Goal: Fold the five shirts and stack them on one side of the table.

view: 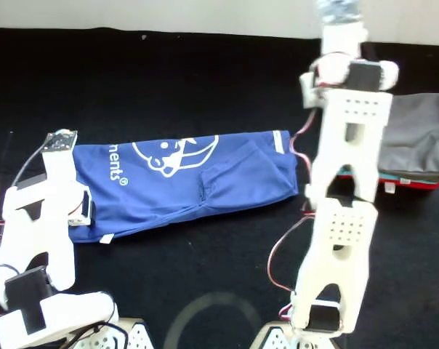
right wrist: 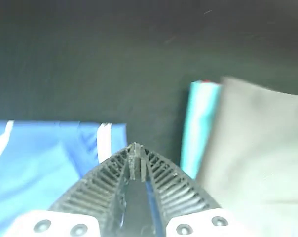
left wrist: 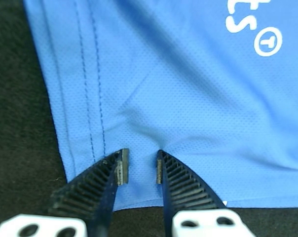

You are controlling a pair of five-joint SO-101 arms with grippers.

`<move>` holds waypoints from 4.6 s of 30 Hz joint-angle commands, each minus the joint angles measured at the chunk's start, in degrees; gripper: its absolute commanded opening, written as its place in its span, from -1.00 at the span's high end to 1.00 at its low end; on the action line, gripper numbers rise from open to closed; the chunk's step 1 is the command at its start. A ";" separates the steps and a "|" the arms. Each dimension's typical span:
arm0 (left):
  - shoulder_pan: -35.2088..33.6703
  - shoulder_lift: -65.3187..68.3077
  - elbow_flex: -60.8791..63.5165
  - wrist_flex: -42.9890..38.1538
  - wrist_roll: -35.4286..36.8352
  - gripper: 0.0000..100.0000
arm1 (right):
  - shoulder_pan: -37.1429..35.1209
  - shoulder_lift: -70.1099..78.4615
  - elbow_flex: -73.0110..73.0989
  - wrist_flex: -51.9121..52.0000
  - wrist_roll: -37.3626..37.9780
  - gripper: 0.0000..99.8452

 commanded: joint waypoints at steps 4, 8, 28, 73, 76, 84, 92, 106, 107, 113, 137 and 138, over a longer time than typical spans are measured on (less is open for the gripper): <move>0.40 0.31 -0.31 -2.20 -0.09 0.78 | 1.54 -17.01 7.78 0.84 -2.20 0.99; 0.40 0.31 -0.31 -2.20 -0.09 0.78 | -0.40 -33.45 29.23 0.84 -2.20 0.99; 0.48 0.31 -0.31 -2.20 -0.09 0.78 | -9.54 -100.53 158.55 -56.31 4.66 0.99; -3.65 25.71 -64.84 46.59 19.87 0.57 | -9.89 -122.59 181.67 -61.93 1.41 0.99; -3.47 31.08 -68.79 46.33 19.78 0.57 | -9.89 -122.59 181.58 -61.93 1.41 0.99; -2.95 46.02 -77.58 46.68 19.78 0.57 | -9.89 -122.59 181.58 -62.02 1.41 0.98; -3.03 47.87 -87.34 53.98 15.38 0.57 | -9.98 -122.59 181.58 -62.02 1.41 0.98; -5.85 55.52 -90.51 51.08 13.63 0.57 | -11.47 -122.59 181.58 -62.02 1.41 0.98; -5.85 56.40 -90.51 50.64 13.63 0.57 | -11.47 -122.59 181.58 -62.02 1.41 0.98; -4.44 58.77 -90.51 50.37 15.03 0.57 | -11.47 -122.59 181.58 -62.02 1.41 0.98; -23.08 58.95 -102.81 55.21 2.37 0.98 | -11.21 -122.59 181.58 -62.11 1.23 0.98; -23.69 58.95 -104.13 55.91 2.02 0.98 | -11.21 -122.59 181.58 -62.11 1.23 0.98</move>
